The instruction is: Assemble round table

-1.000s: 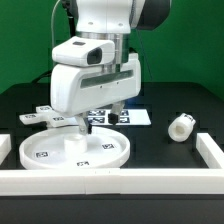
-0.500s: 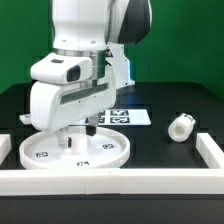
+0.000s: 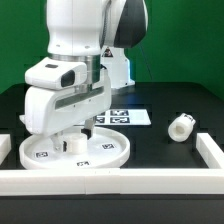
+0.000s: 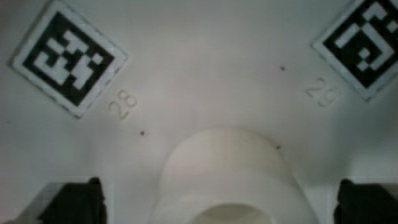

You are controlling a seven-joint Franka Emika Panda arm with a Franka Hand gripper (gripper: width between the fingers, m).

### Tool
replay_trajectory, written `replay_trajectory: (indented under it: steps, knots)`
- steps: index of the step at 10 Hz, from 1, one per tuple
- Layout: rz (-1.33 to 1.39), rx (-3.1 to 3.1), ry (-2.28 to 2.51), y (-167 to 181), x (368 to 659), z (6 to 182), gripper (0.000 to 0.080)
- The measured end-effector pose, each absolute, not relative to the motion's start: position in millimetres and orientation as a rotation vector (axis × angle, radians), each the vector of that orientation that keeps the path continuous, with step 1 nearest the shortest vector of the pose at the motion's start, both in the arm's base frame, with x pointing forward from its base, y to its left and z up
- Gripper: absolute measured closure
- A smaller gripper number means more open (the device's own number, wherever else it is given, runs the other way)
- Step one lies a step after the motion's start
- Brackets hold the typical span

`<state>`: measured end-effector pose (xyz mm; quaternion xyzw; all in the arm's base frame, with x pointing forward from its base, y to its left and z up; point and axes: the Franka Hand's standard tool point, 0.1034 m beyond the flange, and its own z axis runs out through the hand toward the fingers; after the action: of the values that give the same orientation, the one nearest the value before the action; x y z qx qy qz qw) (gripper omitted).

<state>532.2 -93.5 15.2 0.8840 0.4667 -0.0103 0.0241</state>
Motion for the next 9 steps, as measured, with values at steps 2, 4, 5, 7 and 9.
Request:
replay_trajectory:
  steps: [2, 4, 5, 7, 9]
  knots:
    - [-0.033, 2.736, 1.445, -93, 532, 14.9, 0.0395]
    - [-0.033, 2.735, 1.445, -93, 532, 14.9, 0.0393]
    - [-0.033, 2.736, 1.445, -93, 532, 14.8, 0.0393]
    - [-0.033, 2.735, 1.445, -93, 532, 14.8, 0.0393]
    - [-0.027, 2.742, 1.438, -77, 537, 14.9, 0.0393]
